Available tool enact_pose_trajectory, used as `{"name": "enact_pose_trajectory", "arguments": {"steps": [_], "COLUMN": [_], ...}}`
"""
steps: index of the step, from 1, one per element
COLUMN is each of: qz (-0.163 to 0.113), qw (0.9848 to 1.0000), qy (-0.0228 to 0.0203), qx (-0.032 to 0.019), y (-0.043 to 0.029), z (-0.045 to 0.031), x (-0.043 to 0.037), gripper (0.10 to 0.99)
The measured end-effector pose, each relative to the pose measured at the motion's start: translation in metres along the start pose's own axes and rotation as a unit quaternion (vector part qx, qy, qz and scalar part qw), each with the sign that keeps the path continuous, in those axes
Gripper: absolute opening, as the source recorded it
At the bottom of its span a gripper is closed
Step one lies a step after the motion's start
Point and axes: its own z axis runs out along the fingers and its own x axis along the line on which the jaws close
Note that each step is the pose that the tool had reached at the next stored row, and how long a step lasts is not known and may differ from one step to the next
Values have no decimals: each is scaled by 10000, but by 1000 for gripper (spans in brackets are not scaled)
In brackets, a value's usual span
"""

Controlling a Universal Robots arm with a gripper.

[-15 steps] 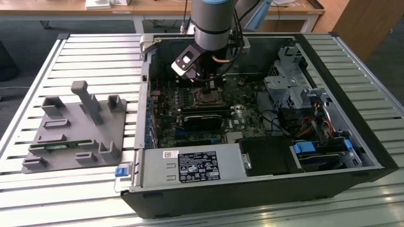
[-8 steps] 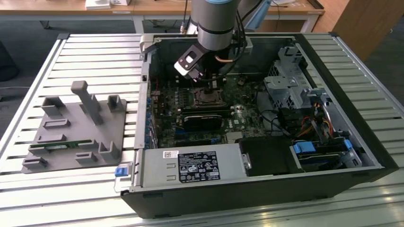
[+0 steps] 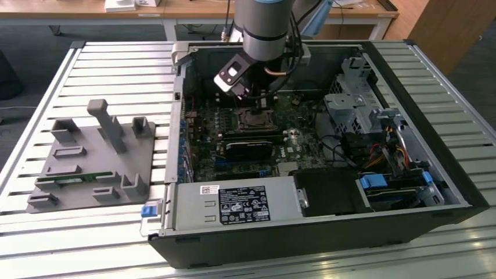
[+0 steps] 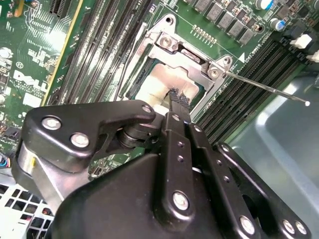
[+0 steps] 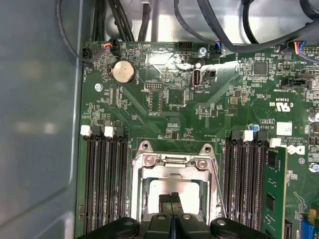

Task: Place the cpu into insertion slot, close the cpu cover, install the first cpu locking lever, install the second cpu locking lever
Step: 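Install the first cpu locking lever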

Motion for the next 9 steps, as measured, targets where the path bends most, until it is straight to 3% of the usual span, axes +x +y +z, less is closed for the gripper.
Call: {"name": "enact_pose_trajectory", "arguments": {"steps": [9], "qz": [0], "qw": [10000], "qy": [0], "qx": [0], "y": [2], "z": [-120], "x": [9], "gripper": [106]}}
